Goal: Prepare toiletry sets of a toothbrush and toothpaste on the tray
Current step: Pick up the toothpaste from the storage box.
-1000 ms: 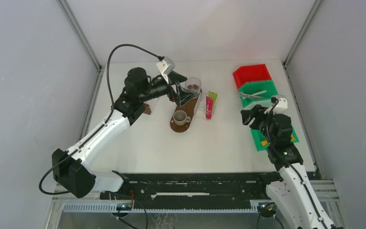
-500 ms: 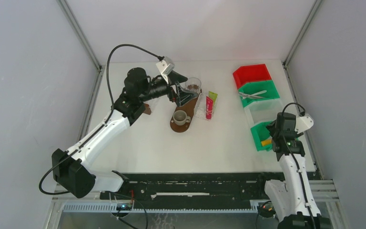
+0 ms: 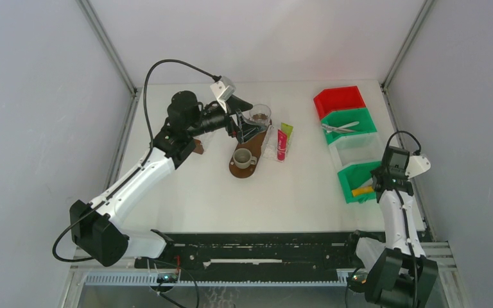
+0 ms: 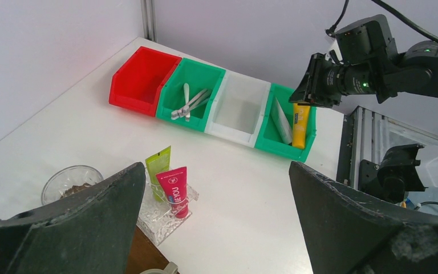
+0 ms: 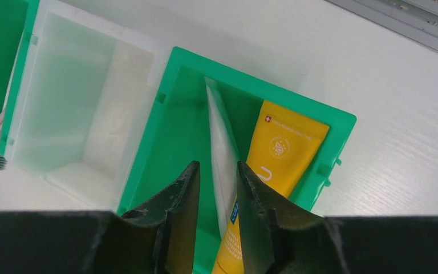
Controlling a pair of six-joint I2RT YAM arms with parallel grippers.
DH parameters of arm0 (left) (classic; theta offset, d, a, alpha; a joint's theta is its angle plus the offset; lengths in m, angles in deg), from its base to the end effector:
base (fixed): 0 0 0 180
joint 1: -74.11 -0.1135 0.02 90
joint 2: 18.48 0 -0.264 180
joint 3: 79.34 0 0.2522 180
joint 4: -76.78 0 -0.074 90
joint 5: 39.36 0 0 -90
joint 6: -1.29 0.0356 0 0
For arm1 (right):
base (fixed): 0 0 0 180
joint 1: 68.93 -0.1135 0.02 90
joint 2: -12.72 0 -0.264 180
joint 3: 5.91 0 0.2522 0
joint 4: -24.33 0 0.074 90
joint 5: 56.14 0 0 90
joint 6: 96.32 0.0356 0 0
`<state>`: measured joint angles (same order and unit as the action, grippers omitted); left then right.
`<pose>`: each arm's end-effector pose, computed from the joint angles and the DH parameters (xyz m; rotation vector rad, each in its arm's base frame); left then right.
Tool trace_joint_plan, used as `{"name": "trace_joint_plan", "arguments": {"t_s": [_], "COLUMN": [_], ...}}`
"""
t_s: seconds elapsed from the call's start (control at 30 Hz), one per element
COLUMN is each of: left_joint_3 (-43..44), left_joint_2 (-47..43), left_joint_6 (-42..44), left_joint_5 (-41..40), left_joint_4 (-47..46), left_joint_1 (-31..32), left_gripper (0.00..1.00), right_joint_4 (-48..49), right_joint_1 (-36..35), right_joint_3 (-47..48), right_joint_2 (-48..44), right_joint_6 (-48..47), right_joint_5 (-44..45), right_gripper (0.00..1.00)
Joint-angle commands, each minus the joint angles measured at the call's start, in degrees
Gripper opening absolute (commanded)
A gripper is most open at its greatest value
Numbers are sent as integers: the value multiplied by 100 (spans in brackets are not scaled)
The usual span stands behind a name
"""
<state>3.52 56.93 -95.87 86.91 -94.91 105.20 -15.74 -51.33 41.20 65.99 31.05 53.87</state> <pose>0.2514 -0.1762 0.4001 0.8354 1.4559 -1.0099 0.1747 -0.0682 0.2204 1.2183 1.9851 -0.2436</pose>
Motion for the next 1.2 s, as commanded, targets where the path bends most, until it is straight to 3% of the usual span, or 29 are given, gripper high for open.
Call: {"name": "trace_joint_plan", "arguments": {"t_s": [0.0, 0.8, 0.97, 1.17], "left_joint_3": [-99, -46, -44, -37], "left_joint_2": [-136, -46, -49, -37], "left_joint_6": [-53, -22, -15, -28], "left_joint_5": [89, 68, 64, 83], "left_joint_4": [-237, -183, -180, -182], "left_joint_1": [-22, -26, -22, -22], "left_gripper": [100, 100, 100, 100], "right_joint_4": [543, 1256, 1362, 1358], "right_joint_1": [143, 438, 480, 442], "right_joint_3": [54, 13, -20, -140], "right_joint_2": [208, 1963, 1930, 1112], "right_joint_6": [-88, -66, -153, -293], "right_joint_5": [-178, -885, -1142, -1356], "right_gripper": [34, 34, 13, 0]}}
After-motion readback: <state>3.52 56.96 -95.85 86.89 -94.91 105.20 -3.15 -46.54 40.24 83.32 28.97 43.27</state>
